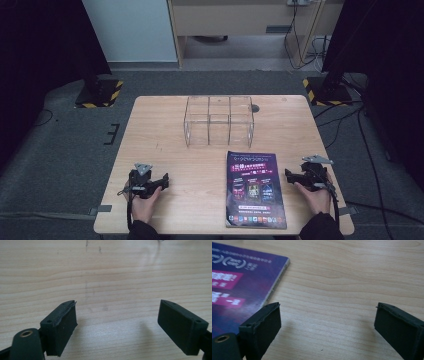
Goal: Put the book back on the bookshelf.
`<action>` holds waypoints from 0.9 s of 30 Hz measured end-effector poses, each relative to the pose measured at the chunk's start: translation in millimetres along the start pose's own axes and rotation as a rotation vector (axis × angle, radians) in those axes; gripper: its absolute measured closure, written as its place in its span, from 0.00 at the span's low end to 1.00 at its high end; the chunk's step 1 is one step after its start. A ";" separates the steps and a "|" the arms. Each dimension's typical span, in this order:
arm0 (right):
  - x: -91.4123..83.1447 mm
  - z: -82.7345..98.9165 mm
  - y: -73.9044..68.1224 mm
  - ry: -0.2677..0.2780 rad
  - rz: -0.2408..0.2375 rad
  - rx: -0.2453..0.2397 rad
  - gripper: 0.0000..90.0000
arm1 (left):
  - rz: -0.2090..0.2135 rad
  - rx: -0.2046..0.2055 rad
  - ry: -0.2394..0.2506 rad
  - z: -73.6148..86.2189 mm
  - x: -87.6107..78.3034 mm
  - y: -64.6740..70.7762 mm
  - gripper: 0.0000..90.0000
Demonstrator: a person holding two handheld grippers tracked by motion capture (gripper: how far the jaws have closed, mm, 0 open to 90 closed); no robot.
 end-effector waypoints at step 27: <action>-37.3 -3.7 -15.7 0.099 -0.084 0.016 0.09 | 0.125 0.066 0.133 -20.0 -12.9 53.3 0.26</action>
Point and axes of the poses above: each handheld gripper's, and its own axes: x roughly forward along the jaws, z roughly out of its underside, y roughly to its right, the point moved 2 cm from there along x, roughly forward along the jaws, and after that the axes turned 13 degrees about z, right-handed, at the moved point
